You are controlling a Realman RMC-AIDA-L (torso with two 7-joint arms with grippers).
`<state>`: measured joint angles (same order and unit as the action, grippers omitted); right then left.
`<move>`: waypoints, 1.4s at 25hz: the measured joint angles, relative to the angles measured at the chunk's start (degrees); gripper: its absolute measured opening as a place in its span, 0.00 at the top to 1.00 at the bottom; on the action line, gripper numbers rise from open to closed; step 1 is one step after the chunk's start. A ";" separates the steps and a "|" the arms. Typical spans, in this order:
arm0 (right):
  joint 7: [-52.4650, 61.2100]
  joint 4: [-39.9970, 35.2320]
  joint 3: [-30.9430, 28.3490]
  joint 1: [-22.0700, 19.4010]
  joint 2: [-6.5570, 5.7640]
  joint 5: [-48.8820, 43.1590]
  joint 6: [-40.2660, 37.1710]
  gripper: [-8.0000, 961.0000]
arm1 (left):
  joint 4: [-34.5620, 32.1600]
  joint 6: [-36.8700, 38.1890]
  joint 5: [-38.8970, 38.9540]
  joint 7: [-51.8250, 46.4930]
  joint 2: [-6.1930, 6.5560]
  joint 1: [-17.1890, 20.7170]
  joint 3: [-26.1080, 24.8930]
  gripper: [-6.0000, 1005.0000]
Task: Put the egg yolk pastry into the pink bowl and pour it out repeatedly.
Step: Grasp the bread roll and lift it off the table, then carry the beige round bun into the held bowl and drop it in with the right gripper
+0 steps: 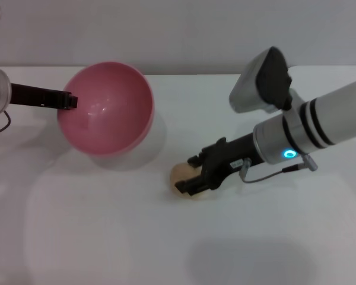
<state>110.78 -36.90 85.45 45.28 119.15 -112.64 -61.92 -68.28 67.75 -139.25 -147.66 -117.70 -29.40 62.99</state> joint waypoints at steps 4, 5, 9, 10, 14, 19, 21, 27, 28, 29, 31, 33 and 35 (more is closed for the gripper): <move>2.58 0.63 3.30 -0.38 0.01 -0.13 2.85 0.34 | -1.22 -0.16 0.08 -0.39 -0.01 0.58 -0.19 0.99; 2.92 0.82 3.86 -0.54 0.01 -0.14 3.93 0.35 | -1.38 -0.27 0.09 -0.39 -0.02 0.61 -0.19 0.99; 3.05 0.94 5.18 -1.48 0.17 -0.10 7.48 0.36 | -1.73 -0.69 0.11 -0.39 -0.05 0.40 -0.03 0.99; 2.86 0.58 5.27 -1.84 0.21 0.01 7.88 0.37 | -1.83 -0.92 0.11 -0.39 -0.06 0.35 0.06 0.99; 2.64 -1.37 5.21 -3.32 0.16 0.72 8.58 0.38 | -2.39 -1.71 0.13 -0.39 -0.13 0.30 0.19 1.00; 2.64 -3.75 2.15 -5.18 -0.17 0.94 7.29 0.48 | -2.54 -2.25 0.16 -0.39 -0.12 0.19 0.19 0.99; 2.63 -5.62 -0.54 -6.70 -0.30 0.95 6.15 0.49 | -2.40 -2.36 0.04 -0.38 -0.09 -0.09 0.19 0.99; -1.23 -13.78 -14.28 -11.62 -0.46 2.80 -1.99 0.52 | -0.06 -2.38 0.02 -0.36 -0.07 -2.15 0.29 0.99; -3.20 -15.14 -17.29 -12.23 -0.47 4.64 -4.22 0.52 | 0.69 -2.36 0.01 -0.36 -0.06 -2.72 0.67 0.99; -4.83 -16.31 -20.22 -12.65 -0.51 6.78 -6.56 0.53 | 1.69 -2.29 0.03 -0.36 -0.05 -3.58 1.39 0.99; -7.40 -19.82 -26.46 -12.89 -0.71 10.40 -12.81 0.54 | 4.27 -2.12 -0.05 -0.34 -0.09 -5.67 3.89 0.99; -7.84 -21.04 -27.58 -12.73 -0.74 10.88 -14.58 0.56 | 4.27 -2.12 -0.05 -0.34 -0.09 -5.67 3.89 0.99; -8.57 -24.70 -28.22 -11.78 -0.78 10.65 -17.94 0.58 | 6.92 -2.16 0.10 -0.34 -0.25 -8.40 7.83 0.99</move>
<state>102.21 -61.60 57.23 33.50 118.38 -101.99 -79.86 -61.37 65.59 -139.15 -148.00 -117.94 -37.81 70.82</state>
